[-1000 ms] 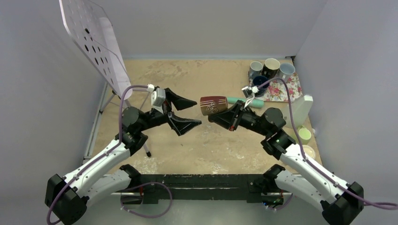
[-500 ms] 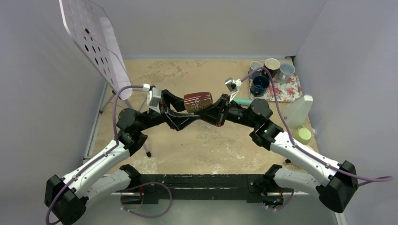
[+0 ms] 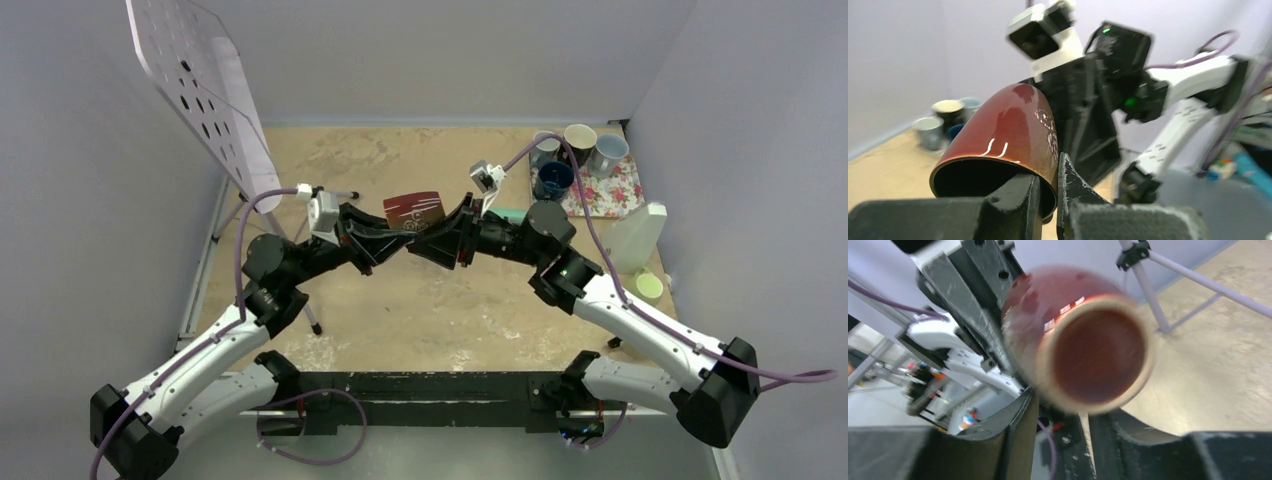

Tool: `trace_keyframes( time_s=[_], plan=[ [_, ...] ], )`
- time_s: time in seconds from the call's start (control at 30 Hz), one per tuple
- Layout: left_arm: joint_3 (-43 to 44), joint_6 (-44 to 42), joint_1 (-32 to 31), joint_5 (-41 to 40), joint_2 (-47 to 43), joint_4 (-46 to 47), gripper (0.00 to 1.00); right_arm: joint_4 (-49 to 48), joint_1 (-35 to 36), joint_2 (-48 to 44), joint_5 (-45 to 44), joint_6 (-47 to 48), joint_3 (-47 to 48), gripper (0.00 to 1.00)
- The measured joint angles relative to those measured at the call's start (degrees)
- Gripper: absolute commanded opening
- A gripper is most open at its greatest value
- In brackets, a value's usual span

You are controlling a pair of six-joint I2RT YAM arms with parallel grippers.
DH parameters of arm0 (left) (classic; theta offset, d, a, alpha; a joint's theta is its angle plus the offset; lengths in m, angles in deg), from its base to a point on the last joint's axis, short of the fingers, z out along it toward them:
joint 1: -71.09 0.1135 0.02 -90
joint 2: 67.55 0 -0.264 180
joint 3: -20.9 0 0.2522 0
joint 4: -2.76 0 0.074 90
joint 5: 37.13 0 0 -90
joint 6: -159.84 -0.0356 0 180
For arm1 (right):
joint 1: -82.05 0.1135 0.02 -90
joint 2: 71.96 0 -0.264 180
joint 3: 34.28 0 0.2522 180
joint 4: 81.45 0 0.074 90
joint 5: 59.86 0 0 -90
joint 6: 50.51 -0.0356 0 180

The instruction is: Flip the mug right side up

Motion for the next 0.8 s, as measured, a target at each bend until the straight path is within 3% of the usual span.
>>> trace_keyframes(
  time_s=[0.13, 0.27, 0.33, 0.37, 0.47, 0.53, 0.6, 0.8],
  plan=[
    [0.07, -11.41, 0.13, -5.62, -1.77, -9.77, 0.0, 8.55, 0.11, -0.74, -3.06, 2.93, 0.24, 0.66],
    [-0.31, -28.2, 0.35, -10.19, -2.49, -20.17, 0.0, 19.28, 0.04, -2.27, -6.82, 4.85, 0.02, 0.73],
    [-0.39, -38.21, 0.39, -9.57, -2.86, -26.08, 0.0, 23.96, 0.04, -3.91, -8.66, 5.49, -0.2, 0.94],
    [-0.39, -45.51, 0.39, -8.48, -3.13, -30.73, 0.0, 26.69, 0.04, -4.98, -10.08, 5.84, -0.15, 0.98],
    [-0.37, -65.42, 0.37, -5.38, -3.58, -44.13, 0.0, 37.42, 0.15, -5.73, -18.03, 6.75, 4.0, 0.99],
    [-0.35, -82.47, 0.35, -4.48, -3.45, -55.91, 0.0, 44.92, 0.46, -2.38, -24.46, 6.95, 11.74, 0.98],
    [-0.2, -91.91, 0.33, -4.79, -3.23, -62.27, 0.0, 49.31, 1.75, 2.19, -30.56, 6.99, 19.76, 0.98],
    [1.88, -120.85, 0.33, -10.32, -2.16, -80.39, 0.0, 59.34, 15.72, 19.93, -43.85, 9.18, 39.28, 0.9]
  ],
)
